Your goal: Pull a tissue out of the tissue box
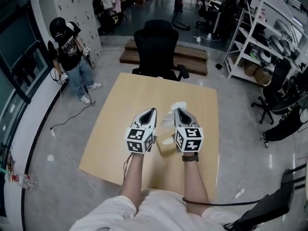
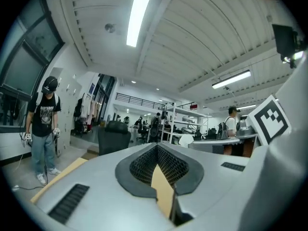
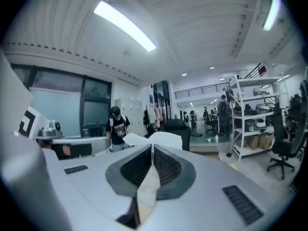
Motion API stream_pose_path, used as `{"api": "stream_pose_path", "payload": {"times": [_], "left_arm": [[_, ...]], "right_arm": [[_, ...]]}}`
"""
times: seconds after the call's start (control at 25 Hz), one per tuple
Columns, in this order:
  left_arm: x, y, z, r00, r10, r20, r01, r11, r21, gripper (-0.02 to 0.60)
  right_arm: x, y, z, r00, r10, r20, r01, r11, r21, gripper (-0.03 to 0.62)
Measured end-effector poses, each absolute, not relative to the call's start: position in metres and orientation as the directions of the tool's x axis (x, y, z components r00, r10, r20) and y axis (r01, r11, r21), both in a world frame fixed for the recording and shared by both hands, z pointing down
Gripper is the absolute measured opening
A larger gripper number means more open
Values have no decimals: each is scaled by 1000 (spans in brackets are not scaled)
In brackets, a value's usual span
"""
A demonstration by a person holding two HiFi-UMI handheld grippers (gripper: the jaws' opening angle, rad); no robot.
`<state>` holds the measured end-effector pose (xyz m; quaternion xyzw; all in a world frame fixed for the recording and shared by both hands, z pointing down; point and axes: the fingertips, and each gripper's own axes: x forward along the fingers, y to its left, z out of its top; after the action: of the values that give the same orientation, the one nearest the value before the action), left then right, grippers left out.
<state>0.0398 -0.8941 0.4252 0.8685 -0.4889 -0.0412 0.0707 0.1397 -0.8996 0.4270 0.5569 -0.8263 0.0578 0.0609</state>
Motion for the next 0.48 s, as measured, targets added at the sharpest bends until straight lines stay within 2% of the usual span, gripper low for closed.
{"api": "stream_pose_path", "payload": {"times": [0.2,0.48], "left_arm": [[59,-870,373,555,-825,-105,-819,-564,103,0],[74,-856,360,566,-812,-143,-811,-579,78,0]], "right_arm": [[155,-869,362,-366,-931,6,-930,365,-48,15],[177,-848,342,-313,-947,-67,-948,316,-40,12]]}}
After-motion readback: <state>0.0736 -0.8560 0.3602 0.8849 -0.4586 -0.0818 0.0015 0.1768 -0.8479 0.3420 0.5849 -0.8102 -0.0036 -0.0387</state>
